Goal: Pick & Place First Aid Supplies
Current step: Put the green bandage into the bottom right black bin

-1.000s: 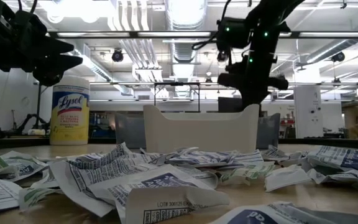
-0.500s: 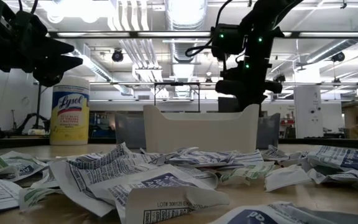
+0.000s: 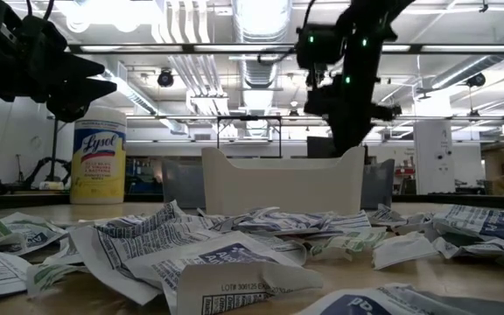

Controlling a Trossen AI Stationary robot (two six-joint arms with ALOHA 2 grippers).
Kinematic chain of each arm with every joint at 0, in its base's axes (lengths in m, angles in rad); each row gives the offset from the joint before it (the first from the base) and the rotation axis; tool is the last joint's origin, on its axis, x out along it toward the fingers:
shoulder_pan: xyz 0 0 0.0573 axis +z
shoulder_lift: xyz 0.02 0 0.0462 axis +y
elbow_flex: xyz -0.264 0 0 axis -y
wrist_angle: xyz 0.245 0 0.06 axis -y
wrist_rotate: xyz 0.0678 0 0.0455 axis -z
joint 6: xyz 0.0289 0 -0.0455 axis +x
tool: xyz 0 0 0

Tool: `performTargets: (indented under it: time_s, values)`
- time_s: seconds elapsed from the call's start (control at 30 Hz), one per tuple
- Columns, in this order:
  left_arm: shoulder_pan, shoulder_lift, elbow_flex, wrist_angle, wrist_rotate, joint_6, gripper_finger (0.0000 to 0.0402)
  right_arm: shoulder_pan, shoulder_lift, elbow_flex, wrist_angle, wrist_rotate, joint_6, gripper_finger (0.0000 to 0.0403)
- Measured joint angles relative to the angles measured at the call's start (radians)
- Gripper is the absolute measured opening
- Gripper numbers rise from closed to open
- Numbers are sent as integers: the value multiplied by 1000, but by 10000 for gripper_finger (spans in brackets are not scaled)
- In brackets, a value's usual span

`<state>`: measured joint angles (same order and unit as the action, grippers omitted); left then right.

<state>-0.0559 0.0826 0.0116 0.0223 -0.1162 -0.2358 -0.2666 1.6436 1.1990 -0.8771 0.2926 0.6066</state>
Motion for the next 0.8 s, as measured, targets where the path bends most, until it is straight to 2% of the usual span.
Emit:
performTargets:
  time_s: [0.17, 0.33, 0.53, 0.8]
  values:
    - [0, 1, 0, 0, 0, 0, 183, 57, -60, 74, -102, -3, -33, 93]
    - [0, 5, 0, 0, 0, 0, 183, 173, -145, 116, -197, -6, -42, 79]
    - [0, 14, 0, 0, 0, 0, 183, 343, -241, 109, -204, -7, -9, 61]
    - [0, 19, 0, 0, 0, 1, 183, 539, -266, 106, -187, -53, 27, 43]
